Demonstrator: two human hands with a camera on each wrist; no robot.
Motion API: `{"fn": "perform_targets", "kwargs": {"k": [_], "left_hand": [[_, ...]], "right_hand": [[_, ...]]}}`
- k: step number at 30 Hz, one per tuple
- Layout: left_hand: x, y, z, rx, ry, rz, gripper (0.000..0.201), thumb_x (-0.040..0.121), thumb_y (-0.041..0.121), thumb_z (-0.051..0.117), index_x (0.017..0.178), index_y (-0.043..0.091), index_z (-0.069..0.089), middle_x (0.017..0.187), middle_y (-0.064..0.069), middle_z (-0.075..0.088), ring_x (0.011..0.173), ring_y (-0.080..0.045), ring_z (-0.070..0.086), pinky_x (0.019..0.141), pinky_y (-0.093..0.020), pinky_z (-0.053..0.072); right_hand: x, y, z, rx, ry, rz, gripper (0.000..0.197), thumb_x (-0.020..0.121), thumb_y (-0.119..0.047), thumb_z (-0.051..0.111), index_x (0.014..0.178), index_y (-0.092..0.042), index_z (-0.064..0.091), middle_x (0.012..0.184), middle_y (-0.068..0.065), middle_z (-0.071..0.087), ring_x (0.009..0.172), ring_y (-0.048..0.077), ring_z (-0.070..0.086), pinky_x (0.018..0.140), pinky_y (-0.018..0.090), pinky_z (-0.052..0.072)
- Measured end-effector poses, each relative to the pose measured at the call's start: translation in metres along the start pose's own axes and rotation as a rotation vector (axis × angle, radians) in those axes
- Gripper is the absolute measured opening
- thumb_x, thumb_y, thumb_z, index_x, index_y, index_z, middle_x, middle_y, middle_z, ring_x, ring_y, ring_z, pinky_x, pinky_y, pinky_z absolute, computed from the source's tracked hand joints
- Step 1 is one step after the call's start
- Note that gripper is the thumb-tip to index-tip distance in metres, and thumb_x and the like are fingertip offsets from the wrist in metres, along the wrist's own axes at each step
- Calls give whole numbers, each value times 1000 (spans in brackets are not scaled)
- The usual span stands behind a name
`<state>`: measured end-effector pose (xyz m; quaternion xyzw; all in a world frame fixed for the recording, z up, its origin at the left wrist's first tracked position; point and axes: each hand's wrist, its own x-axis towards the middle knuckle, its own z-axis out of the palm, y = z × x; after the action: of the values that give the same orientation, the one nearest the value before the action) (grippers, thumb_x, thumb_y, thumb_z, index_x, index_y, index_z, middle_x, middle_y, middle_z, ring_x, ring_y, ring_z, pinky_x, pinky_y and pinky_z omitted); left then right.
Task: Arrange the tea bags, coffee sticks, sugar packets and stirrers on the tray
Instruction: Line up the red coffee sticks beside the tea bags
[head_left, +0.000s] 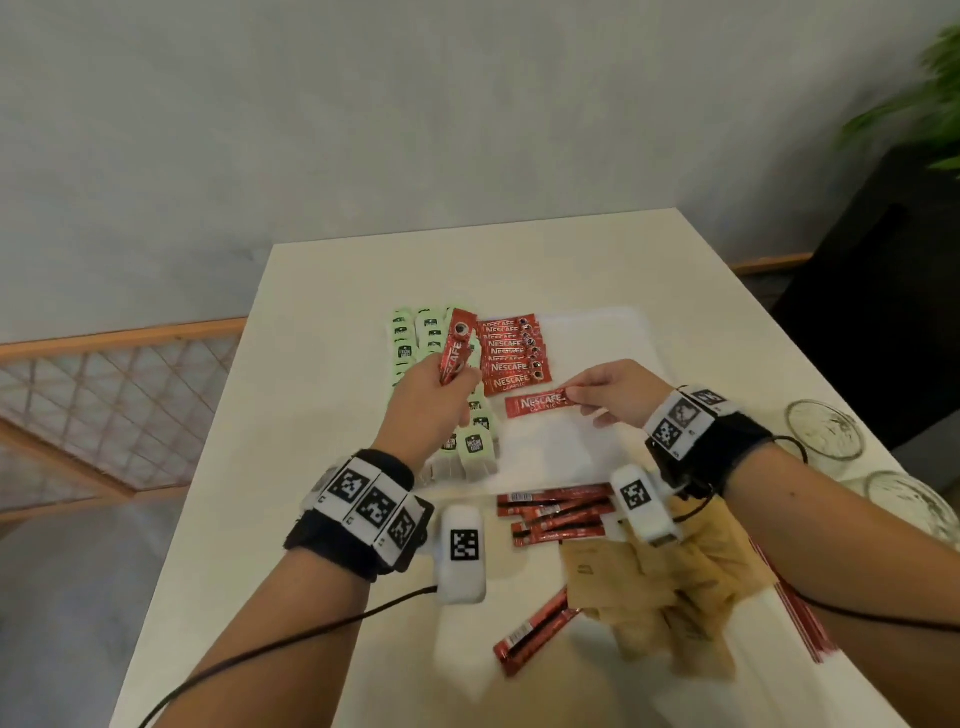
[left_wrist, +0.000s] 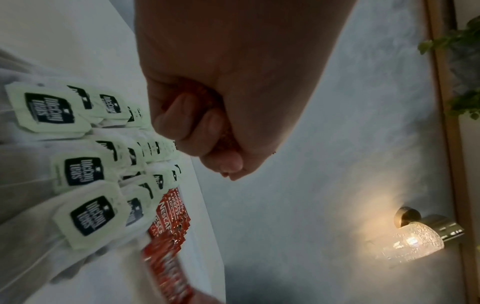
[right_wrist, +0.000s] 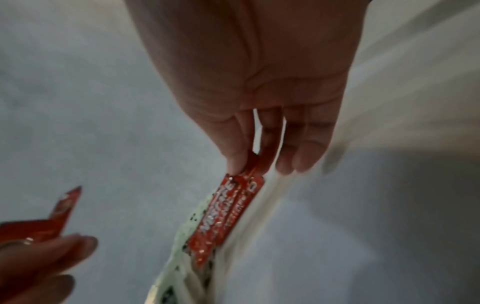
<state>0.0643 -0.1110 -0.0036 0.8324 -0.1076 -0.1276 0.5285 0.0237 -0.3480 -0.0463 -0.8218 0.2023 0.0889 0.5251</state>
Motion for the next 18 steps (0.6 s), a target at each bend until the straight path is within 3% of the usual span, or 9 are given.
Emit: {"fn": "perform_targets", "kwargs": {"k": [3,5,8,11,14,18], "left_hand": [[9,3,-2,12,-6,-10,23,96,27,53,75,17,48,60,0,53,39,0,43,54,-24,37],[14,3,-3,4,-15,-4,25,95,26,54,74,17,46,59,2,49,40,-2,40,53,-23,35],[17,-1,-5,-42,-15,3,23,94,25,56,76,16,45,61,3,41,45,-5,36,53,-24,32],[19,-8,-7,-58,12,-70,26,94,30,56,76,17,44,61,6,44,37,0,38,49,-25,30],[19,-12,-9,-92,31,-155,18,95,33,50,88,16,48,67,3,51,35,1,42,48,-26,30],[13,-13,-10,-96,-37,-208,16,100,29,42,89,17,46,62,-2,64,37,-7,35,42,-24,29]], "right_hand": [[17,7,7,-136,27,104,13,87,-20,71,96,-13,76,68,2,60,65,16,51,56,24,43],[26,5,13,-157,65,114,12,82,-21,76,90,-13,75,63,-1,59,59,15,50,53,23,39],[37,-2,18,-148,129,152,22,73,-23,84,81,-16,64,69,0,60,61,13,52,54,23,38],[46,-8,21,-139,153,180,32,69,-26,87,77,-18,57,72,1,61,63,15,54,59,28,44],[52,-12,20,-128,148,184,34,68,-28,88,79,-17,57,76,4,66,68,18,58,75,37,54],[53,-14,20,-104,151,185,35,69,-32,86,82,-17,57,77,4,69,67,18,60,80,40,57]]}}
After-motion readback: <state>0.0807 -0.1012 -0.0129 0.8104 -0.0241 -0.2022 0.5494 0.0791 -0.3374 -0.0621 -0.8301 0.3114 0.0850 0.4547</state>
